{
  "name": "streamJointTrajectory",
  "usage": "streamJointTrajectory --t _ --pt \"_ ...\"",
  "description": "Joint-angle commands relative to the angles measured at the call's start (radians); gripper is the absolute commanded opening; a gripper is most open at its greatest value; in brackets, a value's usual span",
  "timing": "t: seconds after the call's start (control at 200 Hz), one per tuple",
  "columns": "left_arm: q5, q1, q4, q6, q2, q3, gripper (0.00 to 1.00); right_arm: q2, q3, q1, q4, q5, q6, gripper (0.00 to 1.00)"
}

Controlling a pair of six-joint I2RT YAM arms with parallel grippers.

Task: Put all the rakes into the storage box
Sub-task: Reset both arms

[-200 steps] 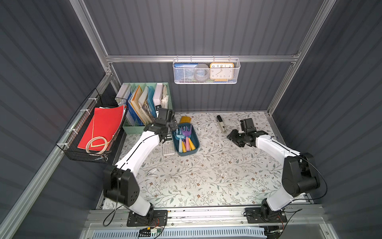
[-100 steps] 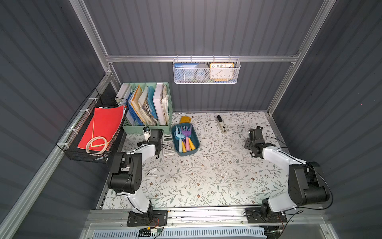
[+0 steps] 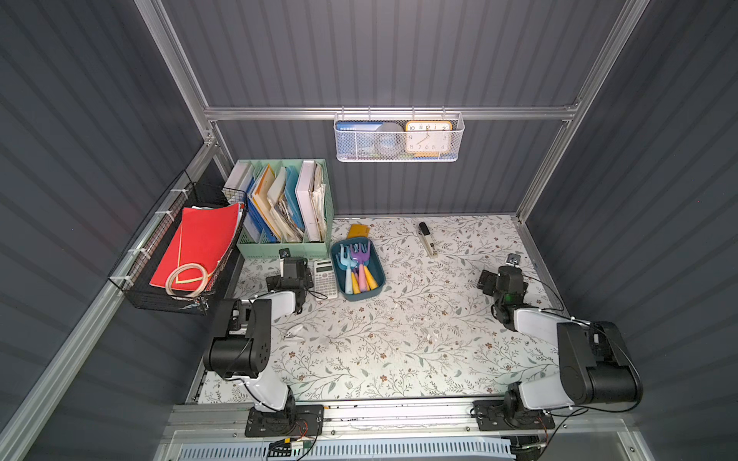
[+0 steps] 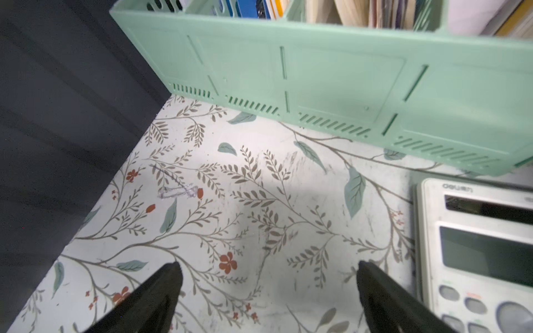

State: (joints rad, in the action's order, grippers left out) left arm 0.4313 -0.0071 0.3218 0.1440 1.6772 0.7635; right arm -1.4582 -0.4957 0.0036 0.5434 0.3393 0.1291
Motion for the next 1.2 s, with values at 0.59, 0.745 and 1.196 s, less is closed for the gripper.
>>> streamJointTrajectory --t 0.59,0.745,1.196 --pt "-0.082 0.040 0.581 0.008 0.034 -0.301 1.00 -0.113 0.129 0.000 0.440 -0.135 -0.063 0.99" --pt "-0.097 0.048 0.569 0.012 0.028 -0.302 1.00 -0.110 0.128 0.000 0.434 -0.136 -0.063 0.99" --pt "-0.092 0.047 0.565 0.014 0.026 -0.302 1.00 -0.111 0.128 0.001 0.434 -0.135 -0.063 0.99"
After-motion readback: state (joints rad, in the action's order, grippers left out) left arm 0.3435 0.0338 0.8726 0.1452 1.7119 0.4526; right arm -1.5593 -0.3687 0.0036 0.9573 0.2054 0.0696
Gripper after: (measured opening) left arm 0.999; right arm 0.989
